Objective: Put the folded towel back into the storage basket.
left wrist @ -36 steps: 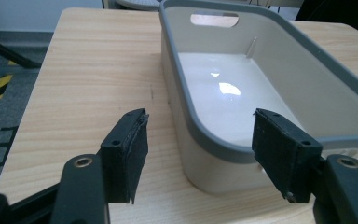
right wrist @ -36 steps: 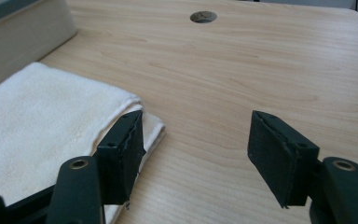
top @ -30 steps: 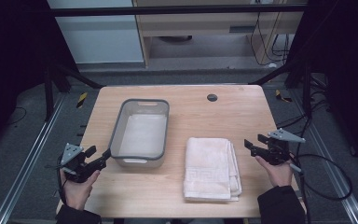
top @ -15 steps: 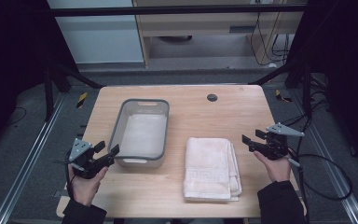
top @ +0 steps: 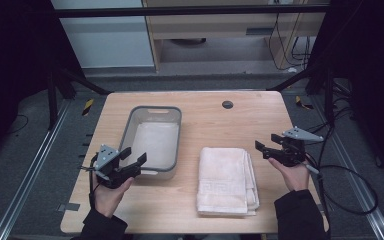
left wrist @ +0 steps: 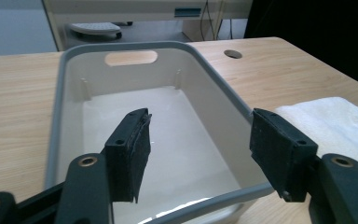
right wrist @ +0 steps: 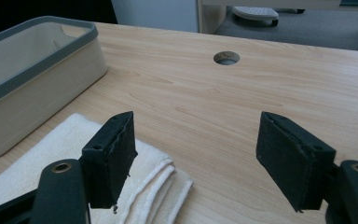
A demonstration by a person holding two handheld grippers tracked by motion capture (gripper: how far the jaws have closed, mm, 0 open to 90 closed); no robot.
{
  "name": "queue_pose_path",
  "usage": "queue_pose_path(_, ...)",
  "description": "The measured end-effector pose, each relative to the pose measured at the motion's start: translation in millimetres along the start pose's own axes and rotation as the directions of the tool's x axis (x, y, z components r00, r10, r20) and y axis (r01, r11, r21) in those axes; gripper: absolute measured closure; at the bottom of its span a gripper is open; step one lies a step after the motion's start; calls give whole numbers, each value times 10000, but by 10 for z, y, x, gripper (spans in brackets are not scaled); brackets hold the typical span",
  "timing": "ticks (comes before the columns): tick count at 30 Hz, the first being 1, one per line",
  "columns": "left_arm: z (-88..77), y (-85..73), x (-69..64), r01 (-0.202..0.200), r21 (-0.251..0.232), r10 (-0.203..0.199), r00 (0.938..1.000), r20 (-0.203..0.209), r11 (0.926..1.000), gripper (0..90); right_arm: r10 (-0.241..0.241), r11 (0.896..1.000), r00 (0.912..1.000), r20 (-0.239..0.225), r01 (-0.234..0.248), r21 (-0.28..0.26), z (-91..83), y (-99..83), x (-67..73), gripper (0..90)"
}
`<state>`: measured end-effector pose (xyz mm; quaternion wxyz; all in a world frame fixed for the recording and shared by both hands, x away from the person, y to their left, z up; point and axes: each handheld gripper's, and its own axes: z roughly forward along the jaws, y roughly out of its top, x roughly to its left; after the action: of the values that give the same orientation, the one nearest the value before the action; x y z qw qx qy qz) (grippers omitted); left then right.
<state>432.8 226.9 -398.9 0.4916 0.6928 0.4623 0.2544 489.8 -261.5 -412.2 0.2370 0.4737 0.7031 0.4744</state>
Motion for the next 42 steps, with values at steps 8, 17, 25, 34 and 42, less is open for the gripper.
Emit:
queue_pose_path(8,104,15,-198,-344,176,336,9987,394,9993,373,-33,10000,10000,-55,33,-49,22,43,23,270)
queue_pose_path(17,219,22,-406,-535,317,508,9955,801,9981,374,-210,9997,9997,-97,211,90,56,50,53,299)
queue_pose_path(25,340,-11,-615,-812,468,755,9907,1130,9956,372,-193,9996,9995,-233,197,179,121,48,107,287)
queue_pose_path(34,407,-99,-797,-1018,842,881,9843,1530,9912,367,-147,9995,9993,-341,157,283,180,25,150,275)
queue_pose_path(42,477,-229,-907,-1170,1275,928,9790,1815,9849,363,-322,9966,9985,-440,354,747,266,-31,207,270)
